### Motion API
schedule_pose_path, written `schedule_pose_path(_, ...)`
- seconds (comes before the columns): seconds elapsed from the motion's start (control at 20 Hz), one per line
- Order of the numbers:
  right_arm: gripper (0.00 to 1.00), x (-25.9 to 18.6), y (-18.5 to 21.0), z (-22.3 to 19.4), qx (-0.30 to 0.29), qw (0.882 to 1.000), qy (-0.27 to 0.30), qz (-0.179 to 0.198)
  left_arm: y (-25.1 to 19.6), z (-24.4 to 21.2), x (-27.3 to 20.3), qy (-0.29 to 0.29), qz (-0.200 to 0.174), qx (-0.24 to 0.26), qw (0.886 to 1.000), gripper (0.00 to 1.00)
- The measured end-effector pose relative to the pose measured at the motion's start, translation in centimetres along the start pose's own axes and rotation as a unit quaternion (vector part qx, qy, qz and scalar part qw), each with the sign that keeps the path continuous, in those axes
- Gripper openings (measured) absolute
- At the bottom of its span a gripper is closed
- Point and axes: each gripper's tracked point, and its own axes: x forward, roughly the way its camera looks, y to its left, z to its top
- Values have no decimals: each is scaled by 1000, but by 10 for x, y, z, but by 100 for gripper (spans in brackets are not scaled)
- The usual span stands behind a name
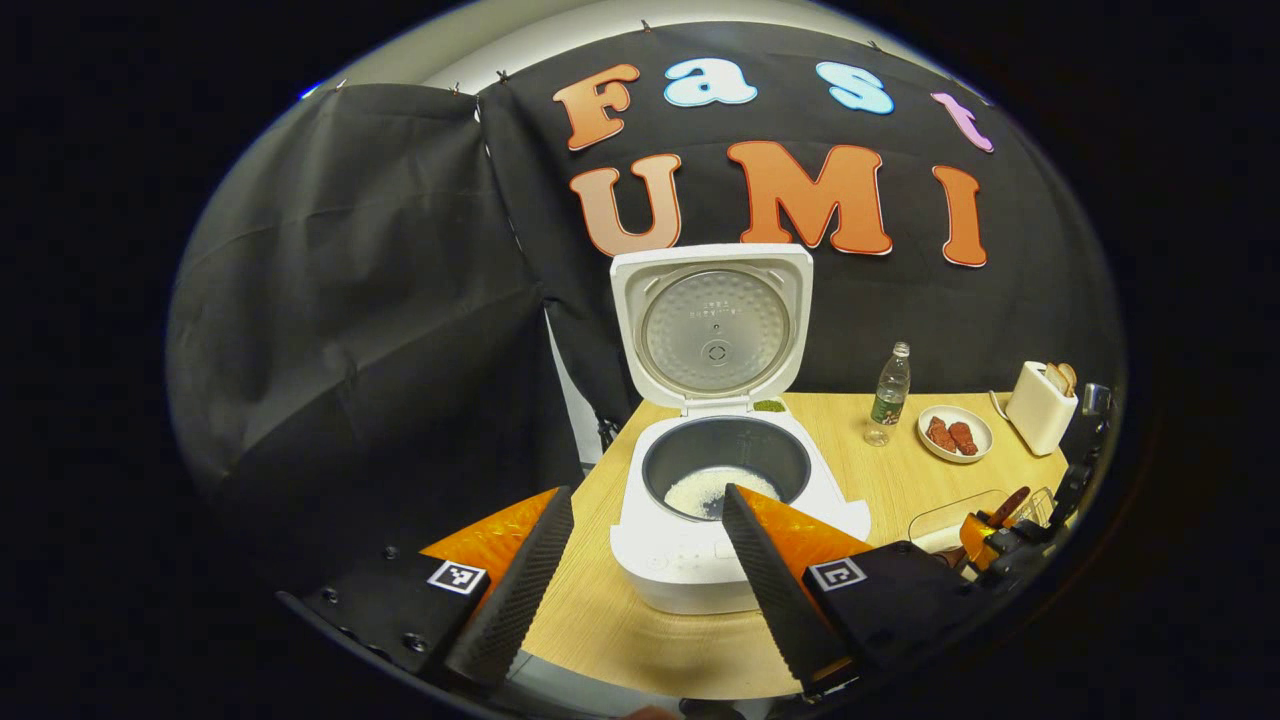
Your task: Close the left gripper, press the button to open the rice cooker; take a wooden spoon from the chopstick holder with the right hand, scoop a spoonful of rice and pour it into the rice cooker, then put the wooden spoon back into the chopstick holder.
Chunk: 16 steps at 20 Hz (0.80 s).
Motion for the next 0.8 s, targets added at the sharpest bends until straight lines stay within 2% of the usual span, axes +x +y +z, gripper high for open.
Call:
schedule_pose_path(0.05, 9, 3, -3, -4, 42, 999, 23, 4, 1, -2, 1, 2, -1, -1, 1000, 96)
schedule_pose_path(0.1, 9, 5, -7, -4, 85, 996, 34, 3, 4, -4, 3, 4, 0, -2, 1000, 100)
schedule_pose_path(0.2, 9, 9, -11, -8, 137, 989, 51, 3, 10, -6, 8, 7, 2, -4, 1000, 96)
schedule_pose_path(0.25, 9, 10, -10, -9, 155, 986, 57, 7, 12, -7, 8, 8, 3, -7, 1000, 100)
schedule_pose_path(0.3, 9, 11, -11, -11, 170, 983, 65, 8, 15, -6, 10, 9, 3, -8, 1000, 96)
schedule_pose_path(0.35, 9, 13, -12, -11, 190, 979, 71, 8, 16, -7, 11, 9, 3, -10, 1000, 100)
schedule_pose_path(0.5, 9, 17, -12, -19, 256, 961, 100, 25, 17, -7, 14, 11, 3, -11, 1000, 97)
schedule_pose_path(0.65, 9, 21, -4, -22, 298, 946, 118, 54, 18, -10, 15, 13, 4, -8, 1000, 97)
schedule_pose_path(0.7, 9, 22, -1, -24, 308, 941, 122, 64, 17, -10, 15, 15, 4, -8, 1000, 100)
schedule_pose_path(0.8, 8, 22, 5, -23, 326, 933, 128, 86, 16, -8, 17, 16, 3, -9, 1000, 97)
